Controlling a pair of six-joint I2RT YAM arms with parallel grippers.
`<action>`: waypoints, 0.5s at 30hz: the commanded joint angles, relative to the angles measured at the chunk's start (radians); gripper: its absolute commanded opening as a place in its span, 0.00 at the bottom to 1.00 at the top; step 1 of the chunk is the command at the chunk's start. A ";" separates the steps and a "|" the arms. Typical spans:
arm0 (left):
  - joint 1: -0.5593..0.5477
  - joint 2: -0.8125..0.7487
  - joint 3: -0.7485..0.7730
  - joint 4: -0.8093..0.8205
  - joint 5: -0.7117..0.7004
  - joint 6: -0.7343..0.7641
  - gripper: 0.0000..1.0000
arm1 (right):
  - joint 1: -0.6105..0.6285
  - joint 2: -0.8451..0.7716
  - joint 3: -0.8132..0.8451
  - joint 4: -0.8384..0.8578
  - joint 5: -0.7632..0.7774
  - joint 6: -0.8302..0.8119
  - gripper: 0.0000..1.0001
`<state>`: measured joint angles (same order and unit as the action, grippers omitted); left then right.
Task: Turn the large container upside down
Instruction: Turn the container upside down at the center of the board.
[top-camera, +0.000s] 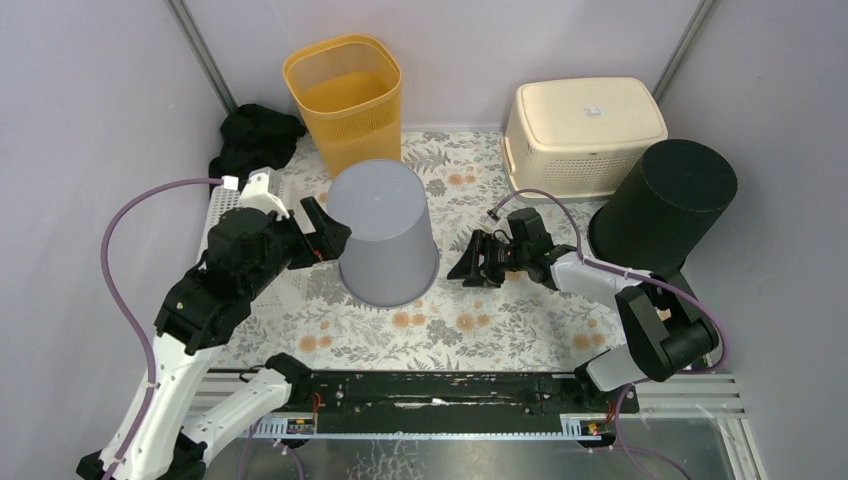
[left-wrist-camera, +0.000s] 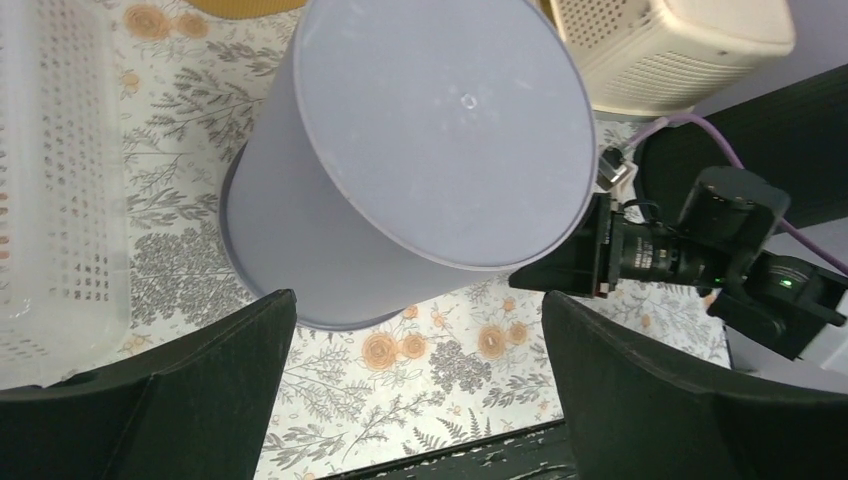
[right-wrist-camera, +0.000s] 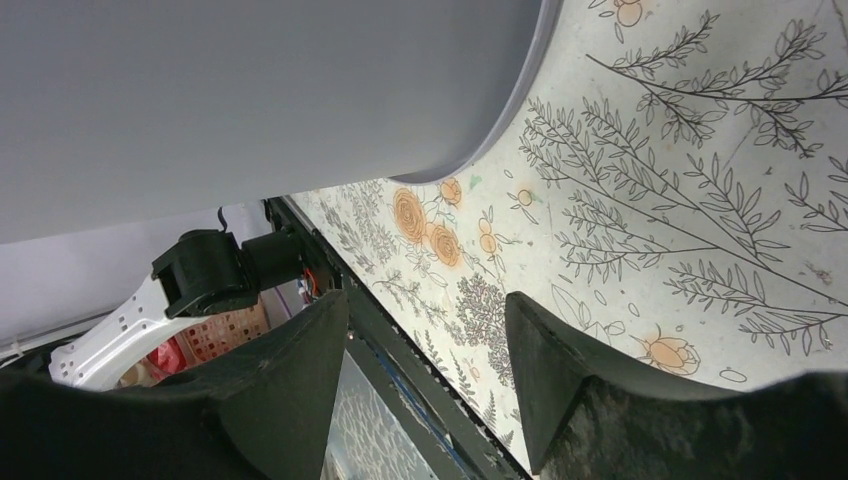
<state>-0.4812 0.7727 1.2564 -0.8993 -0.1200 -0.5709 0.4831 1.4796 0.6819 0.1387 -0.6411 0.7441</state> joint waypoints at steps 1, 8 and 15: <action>0.007 -0.022 -0.019 -0.029 -0.072 -0.030 1.00 | -0.004 -0.032 0.027 -0.003 -0.037 -0.011 0.66; 0.007 -0.038 -0.089 -0.079 -0.088 -0.065 1.00 | -0.004 -0.079 0.043 -0.033 -0.037 -0.017 0.66; 0.007 -0.007 -0.216 0.010 -0.094 -0.100 1.00 | -0.004 -0.142 0.093 -0.116 -0.027 -0.057 0.66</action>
<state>-0.4812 0.7410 1.0985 -0.9562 -0.1871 -0.6388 0.4831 1.4025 0.7162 0.0681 -0.6521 0.7242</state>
